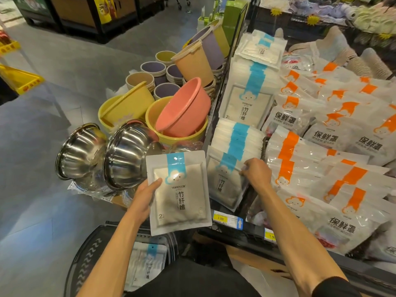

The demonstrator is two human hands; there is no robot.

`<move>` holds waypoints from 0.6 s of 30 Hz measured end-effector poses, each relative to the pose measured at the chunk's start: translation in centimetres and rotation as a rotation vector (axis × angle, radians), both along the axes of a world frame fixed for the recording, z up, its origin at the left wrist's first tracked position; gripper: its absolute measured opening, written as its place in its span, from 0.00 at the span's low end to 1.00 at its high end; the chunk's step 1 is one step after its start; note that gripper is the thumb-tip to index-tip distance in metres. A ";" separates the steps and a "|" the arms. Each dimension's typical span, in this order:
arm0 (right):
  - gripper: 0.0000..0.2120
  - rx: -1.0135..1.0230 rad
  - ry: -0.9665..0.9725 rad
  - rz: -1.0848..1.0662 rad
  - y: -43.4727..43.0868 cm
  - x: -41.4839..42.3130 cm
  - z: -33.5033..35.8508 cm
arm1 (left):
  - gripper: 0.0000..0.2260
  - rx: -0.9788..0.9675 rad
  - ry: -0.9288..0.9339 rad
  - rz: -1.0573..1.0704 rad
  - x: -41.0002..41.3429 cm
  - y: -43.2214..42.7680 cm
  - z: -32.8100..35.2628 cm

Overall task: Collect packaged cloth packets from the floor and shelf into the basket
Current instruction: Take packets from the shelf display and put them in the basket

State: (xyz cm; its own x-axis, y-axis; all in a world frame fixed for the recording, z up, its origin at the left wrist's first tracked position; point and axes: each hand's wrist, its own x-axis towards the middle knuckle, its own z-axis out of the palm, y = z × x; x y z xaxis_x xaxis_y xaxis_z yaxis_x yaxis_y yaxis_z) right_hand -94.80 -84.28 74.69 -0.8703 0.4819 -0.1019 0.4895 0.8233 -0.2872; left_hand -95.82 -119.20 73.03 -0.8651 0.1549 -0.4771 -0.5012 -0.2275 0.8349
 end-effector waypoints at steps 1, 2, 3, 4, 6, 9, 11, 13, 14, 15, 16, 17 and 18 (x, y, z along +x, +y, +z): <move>0.04 0.014 0.007 -0.004 -0.1 0.0 0.0 | 0.09 -0.001 0.000 0.000 -0.1 0.1 0.1; 0.05 0.029 0.010 -0.009 -0.2 0.0 -0.1 | 0.08 -0.004 0.000 0.001 -0.2 0.3 0.1; 0.05 0.047 0.009 -0.015 -0.3 0.0 -0.1 | 0.08 -0.004 -0.002 0.002 -0.2 0.4 0.2; 0.06 0.067 0.003 -0.020 -0.4 0.0 -0.1 | 0.08 -0.008 -0.001 0.000 -0.2 0.5 0.2; 0.07 0.100 -0.014 -0.031 -0.6 -0.1 -0.1 | 0.07 -0.014 0.004 0.000 -0.2 0.7 0.4; 0.07 0.123 -0.030 -0.023 -0.9 0.2 0.1 | 0.07 -0.021 0.001 -0.011 0.0 0.8 0.7; 0.07 0.106 -0.018 0.003 -0.9 0.6 0.3 | 0.07 -0.024 0.010 -0.022 0.1 0.8 0.7; 0.06 0.075 -0.036 0.040 -1.1 0.9 0.9 | 0.08 -0.020 0.018 -0.032 0.3 0.7 1.0; 0.07 0.086 -0.049 0.063 -1.3 0.9 1.4 | 0.08 -0.027 0.026 -0.047 0.3 0.6 1.1; 0.08 0.109 -0.058 0.079 -1.5 0.9 2.0 | 0.08 -0.032 0.038 -0.070 0.4 0.5 1.2; 0.10 0.124 -0.059 0.087 -1.6 1.1 2.6 | 0.09 -0.053 0.054 -0.104 0.5 0.4 1.4; 0.13 0.125 -0.064 0.091 -1.7 1.3 3.4 | 0.09 -0.077 0.067 -0.133 0.7 0.5 1.5; 0.16 0.123 -0.072 0.100 -1.9 1.5 4.2 | 0.09 -0.112 0.089 -0.166 0.8 0.6 1.7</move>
